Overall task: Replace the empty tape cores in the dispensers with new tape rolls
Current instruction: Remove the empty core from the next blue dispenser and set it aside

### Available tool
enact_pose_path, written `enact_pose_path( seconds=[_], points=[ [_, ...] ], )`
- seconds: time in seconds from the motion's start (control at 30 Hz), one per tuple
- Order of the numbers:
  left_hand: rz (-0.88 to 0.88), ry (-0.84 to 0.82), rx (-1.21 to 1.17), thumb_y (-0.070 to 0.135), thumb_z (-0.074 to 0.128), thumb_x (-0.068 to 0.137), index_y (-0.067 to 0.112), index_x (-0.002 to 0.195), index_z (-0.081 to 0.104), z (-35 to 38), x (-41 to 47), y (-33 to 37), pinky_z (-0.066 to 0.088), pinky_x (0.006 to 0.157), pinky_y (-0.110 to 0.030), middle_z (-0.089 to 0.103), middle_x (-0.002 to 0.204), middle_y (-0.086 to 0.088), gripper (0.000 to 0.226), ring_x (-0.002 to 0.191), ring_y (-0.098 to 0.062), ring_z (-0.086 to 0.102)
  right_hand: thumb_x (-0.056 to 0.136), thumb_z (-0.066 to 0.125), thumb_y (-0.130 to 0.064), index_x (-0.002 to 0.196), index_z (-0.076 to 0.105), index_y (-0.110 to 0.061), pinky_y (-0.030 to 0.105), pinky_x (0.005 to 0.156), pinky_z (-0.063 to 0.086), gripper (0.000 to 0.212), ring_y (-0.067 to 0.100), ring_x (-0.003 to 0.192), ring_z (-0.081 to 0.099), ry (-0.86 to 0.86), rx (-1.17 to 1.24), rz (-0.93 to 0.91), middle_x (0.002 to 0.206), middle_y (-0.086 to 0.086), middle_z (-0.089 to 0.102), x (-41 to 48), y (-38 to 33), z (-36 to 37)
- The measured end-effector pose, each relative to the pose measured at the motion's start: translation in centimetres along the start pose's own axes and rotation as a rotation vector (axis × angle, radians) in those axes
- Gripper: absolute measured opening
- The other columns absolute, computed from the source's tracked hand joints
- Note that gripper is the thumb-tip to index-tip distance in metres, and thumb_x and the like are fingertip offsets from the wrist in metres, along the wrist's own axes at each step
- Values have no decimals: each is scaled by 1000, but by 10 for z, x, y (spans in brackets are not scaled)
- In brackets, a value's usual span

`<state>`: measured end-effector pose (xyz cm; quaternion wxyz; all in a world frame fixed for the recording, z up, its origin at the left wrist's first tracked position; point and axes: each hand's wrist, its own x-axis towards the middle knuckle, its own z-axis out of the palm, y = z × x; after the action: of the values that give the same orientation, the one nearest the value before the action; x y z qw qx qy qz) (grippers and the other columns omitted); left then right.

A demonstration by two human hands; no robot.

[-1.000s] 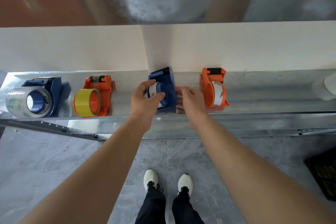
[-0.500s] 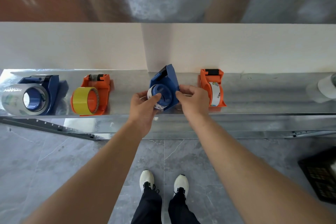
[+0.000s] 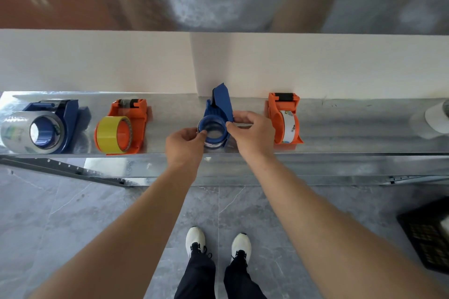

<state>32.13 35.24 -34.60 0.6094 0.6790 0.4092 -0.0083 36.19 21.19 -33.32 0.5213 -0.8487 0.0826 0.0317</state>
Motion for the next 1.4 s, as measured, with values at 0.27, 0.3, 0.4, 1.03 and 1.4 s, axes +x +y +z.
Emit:
enact_pose_path(
  seconds=[0.27, 0.3, 0.4, 1.03, 1.4],
  points=[
    [-25, -6, 24, 22, 74, 100, 12, 117, 79, -1, 6, -5, 53, 74, -25, 78, 96, 0, 21, 80, -12, 68, 89, 82, -19, 113, 78, -13, -3, 69, 44, 26, -12, 79, 61, -15, -7, -76, 101, -7, 77, -3, 1, 3],
    [-25, -11, 28, 23, 74, 100, 12, 117, 79, -1, 7, -5, 54, 75, -25, 78, 95, 0, 20, 81, -12, 69, 89, 82, -19, 113, 78, -13, -3, 69, 44, 26, -12, 80, 61, -16, -7, -82, 101, -6, 77, -4, 1, 3],
    [-24, -30, 22, 22, 73, 101, 12, 115, 79, -2, 8, -7, 58, 81, -29, 78, 93, -1, 18, 82, -15, 69, 90, 81, -18, 112, 78, -10, -3, 69, 44, 24, -10, 78, 61, -17, -21, -103, 99, -6, 76, -5, 0, 3],
    [-90, -65, -21, 17, 74, 100, 18, 105, 72, -13, 17, -6, 61, 100, -44, 77, 100, -4, 6, 99, -26, 74, 97, 69, -11, 119, 77, -15, 22, 84, 59, 24, 4, 89, 70, 1, -117, -77, 108, -5, 78, 6, -5, -7],
    [-69, -90, -6, 21, 73, 100, 10, 122, 73, -15, 16, -5, 61, 100, -44, 78, 107, -5, 25, 89, -19, 72, 97, 64, -9, 126, 72, -12, 23, 95, 53, 30, 12, 108, 66, -65, -255, -461, 120, 3, 72, -12, -25, 7]
  ],
)
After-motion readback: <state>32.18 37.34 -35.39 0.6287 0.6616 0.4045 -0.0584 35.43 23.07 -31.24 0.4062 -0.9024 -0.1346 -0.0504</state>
